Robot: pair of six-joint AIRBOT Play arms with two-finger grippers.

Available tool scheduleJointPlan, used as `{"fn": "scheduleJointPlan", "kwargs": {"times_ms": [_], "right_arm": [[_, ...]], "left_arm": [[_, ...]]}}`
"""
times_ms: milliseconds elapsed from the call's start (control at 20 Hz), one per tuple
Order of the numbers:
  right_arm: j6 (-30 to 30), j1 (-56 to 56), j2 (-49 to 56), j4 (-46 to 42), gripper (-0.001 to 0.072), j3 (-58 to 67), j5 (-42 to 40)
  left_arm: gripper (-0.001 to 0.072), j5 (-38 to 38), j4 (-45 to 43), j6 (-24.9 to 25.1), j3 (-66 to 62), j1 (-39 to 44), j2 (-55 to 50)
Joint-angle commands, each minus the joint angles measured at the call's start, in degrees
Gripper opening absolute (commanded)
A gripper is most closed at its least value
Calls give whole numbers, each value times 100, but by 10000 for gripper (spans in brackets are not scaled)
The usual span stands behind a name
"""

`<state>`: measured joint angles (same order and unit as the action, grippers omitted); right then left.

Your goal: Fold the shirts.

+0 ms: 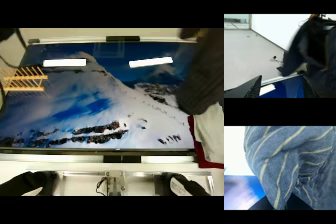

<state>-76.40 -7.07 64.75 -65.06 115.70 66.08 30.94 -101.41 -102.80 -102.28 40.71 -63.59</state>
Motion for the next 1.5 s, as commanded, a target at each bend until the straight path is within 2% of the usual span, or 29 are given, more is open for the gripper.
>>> {"fn": "scheduleJointPlan", "kwargs": {"times_ms": [0, 150, 200, 250, 300, 350, 400, 450, 500, 550, 800, 950, 1050, 1150, 1200, 1250, 1300, 1350, 1400, 1450], "right_arm": [[813, 1707, -24, 157, 87, -101, 973], [953, 2264, 149, 160, 87, -144, 1060], [1071, 2402, 208, 173, 87, -144, 990], [1169, 2524, 260, 188, 87, -144, 975], [1252, 2660, 308, 177, 87, -144, 979], [1268, 2769, 345, 173, 87, -144, 962], [1268, 2876, 385, 164, 87, -144, 898], [1270, 2962, 402, 160, 87, -144, 815], [1283, 3045, 413, 160, 87, -144, 734], [1294, 3128, 424, 155, 87, -142, 678], [1309, 3480, 437, -66, 87, -144, 492], [1309, 3609, 437, -146, 87, -144, 546], [1309, 3622, 437, -122, 87, -144, 592], [1335, 3622, 437, -125, 87, -142, 590], [1419, 3622, 437, -122, 87, -142, 584], [1480, 3622, 435, -125, 89, -142, 555], [1482, 3617, 431, -127, 103, -142, 529], [1462, 3617, 420, -151, 205, -142, 511], [1379, 3617, 396, -197, 392, -142, 507], [1287, 3617, 369, -258, 459, -142, 511]], "left_arm": [[607, 9, 0, 184, -92, -2, -11], [589, -337, -22, 186, -92, -4, -13], [490, -348, -39, 216, -92, -9, -24], [437, -321, -44, 372, -87, -9, -44], [389, -297, -46, 492, -90, -11, -79], [384, -275, -68, 570, -90, -11, -118], [386, -234, -70, 643, -90, -11, -170], [426, -181, -72, 732, -90, -11, -227], [565, -144, -68, 809, -90, -9, -291], [647, -144, -61, 807, -90, -9, -350], [647, -411, -61, 804, -90, -9, -612], [633, -1071, -61, 802, -90, -11, -702], [538, -1495, -61, 804, -90, -11, -723], [312, -1569, -61, 804, -90, -11, -739], [156, -1565, -61, 807, -90, -13, -754], [59, -1539, -63, 807, -90, -46, -758], [59, -1530, -63, 804, -92, -98, -756], [59, -1532, -63, 804, -92, -168, -739], [59, -1532, -61, 804, -92, -275, -719], [58, -1532, -61, 800, -92, -378, -682]]}}
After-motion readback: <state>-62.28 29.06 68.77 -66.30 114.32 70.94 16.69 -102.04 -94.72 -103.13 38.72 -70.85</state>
